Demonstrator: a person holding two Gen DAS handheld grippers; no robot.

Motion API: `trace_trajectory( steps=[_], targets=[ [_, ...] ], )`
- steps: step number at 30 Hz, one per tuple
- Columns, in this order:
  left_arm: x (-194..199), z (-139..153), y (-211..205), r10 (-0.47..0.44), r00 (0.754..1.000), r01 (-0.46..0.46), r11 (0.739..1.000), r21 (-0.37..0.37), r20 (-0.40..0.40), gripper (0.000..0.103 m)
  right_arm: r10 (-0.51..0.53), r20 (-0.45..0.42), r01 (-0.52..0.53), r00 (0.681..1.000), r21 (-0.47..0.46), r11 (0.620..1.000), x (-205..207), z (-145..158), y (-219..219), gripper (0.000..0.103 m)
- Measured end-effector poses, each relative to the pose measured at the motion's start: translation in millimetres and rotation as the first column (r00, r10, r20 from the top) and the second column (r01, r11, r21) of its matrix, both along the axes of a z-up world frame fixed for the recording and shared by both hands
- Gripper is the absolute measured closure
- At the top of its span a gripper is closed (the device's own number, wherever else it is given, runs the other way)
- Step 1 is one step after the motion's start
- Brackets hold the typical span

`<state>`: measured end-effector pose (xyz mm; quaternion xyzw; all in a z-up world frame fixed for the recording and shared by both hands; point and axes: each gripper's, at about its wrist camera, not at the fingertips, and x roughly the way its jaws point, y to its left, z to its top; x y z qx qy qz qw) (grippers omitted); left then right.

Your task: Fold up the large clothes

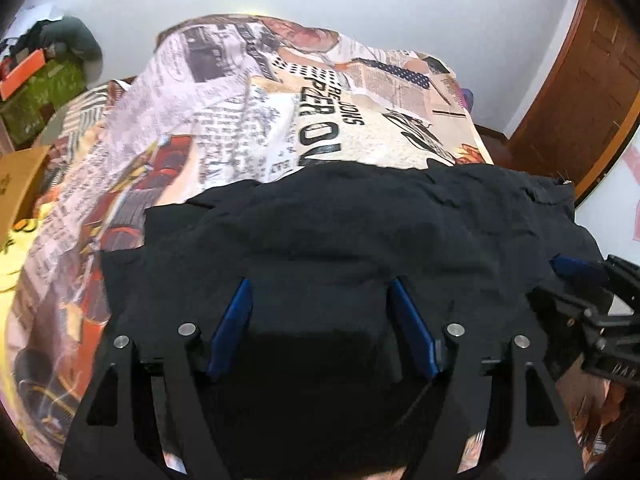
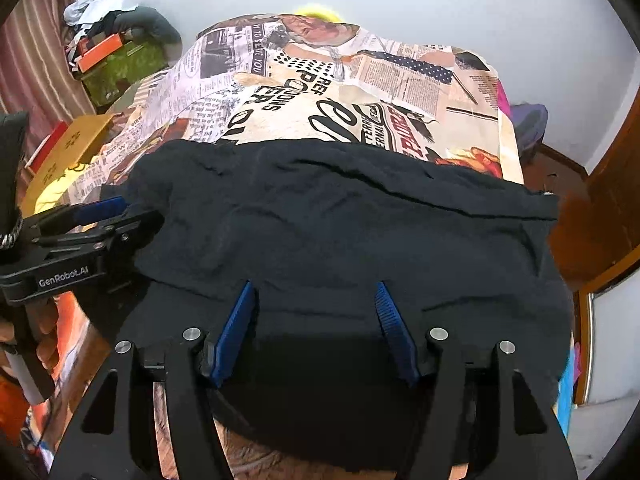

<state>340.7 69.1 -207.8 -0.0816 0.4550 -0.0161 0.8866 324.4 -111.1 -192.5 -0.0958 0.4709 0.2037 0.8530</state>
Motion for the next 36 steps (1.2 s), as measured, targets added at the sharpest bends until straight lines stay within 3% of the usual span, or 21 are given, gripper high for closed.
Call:
trace_trajectory(
  steps=[8, 13, 18, 20, 23, 26, 31, 34, 36],
  targets=[
    [-52.4, 12.8, 52.8, 0.155, 0.988, -0.154, 0.988, -0.021, 0.028, 0.032, 0.015, 0.06, -0.013, 0.998, -0.029, 1.0, -18.0, 18.6, 2.8, 0.044],
    [-82.6, 1.6, 103.7, 0.305, 0.952, -0.306, 0.947, -0.095, -0.022, 0.032, 0.029, 0.095, -0.027, 0.995, -0.025, 0.999, -24.8, 26.8, 11.8, 0.044],
    [-102.1, -28.1, 129.8, 0.359, 0.925, -0.377, 0.908, -0.181, -0.126, 0.032, 0.034, 0.07, -0.032, 0.997, -0.041, 0.999, -20.7, 14.6, 22.7, 0.044],
    [-105.9, -42.8, 134.1, 0.35, 0.92, -0.387, 0.884, -0.263, -0.178, 0.032, 0.03, 0.053, -0.027, 0.998, -0.062, 0.998, -18.4, 6.8, 25.1, 0.044],
    [-109.8, -54.9, 138.4, 0.337, 0.917, -0.398, 0.822, -0.407, -0.216, 0.032, 0.023, 0.032, -0.02, 0.999, -0.092, 0.996, -12.7, -9.5, 27.1, 0.041],
    [-106.7, -69.4, 137.6, 0.284, 0.921, -0.388, 0.723, -0.572, -0.266, 0.032, 0.02, 0.049, -0.015, 0.999, -0.09, 0.996, -15.3, -10.8, 26.1, 0.035],
    [-95.7, -95.2, 130.2, 0.274, 0.908, -0.419, 0.603, -0.679, -0.317, 0.024, 0.02, 0.046, -0.016, 0.999, -0.086, 0.996, -16.0, -10.2, 26.6, 0.03],
    [-83.9, -102.5, 133.1, 0.3, 0.9, -0.435, 0.572, -0.695, -0.316, 0.021, 0.029, 0.057, -0.023, 0.998, -0.091, 0.996, -17.6, -12.7, 27.8, 0.028],
    [-74.5, -104.9, 135.2, 0.324, 0.897, -0.44, 0.577, -0.688, -0.302, 0.018, 0.031, 0.058, -0.026, 0.998, -0.087, 0.996, -17.9, -13.9, 27.6, 0.028]
  ],
)
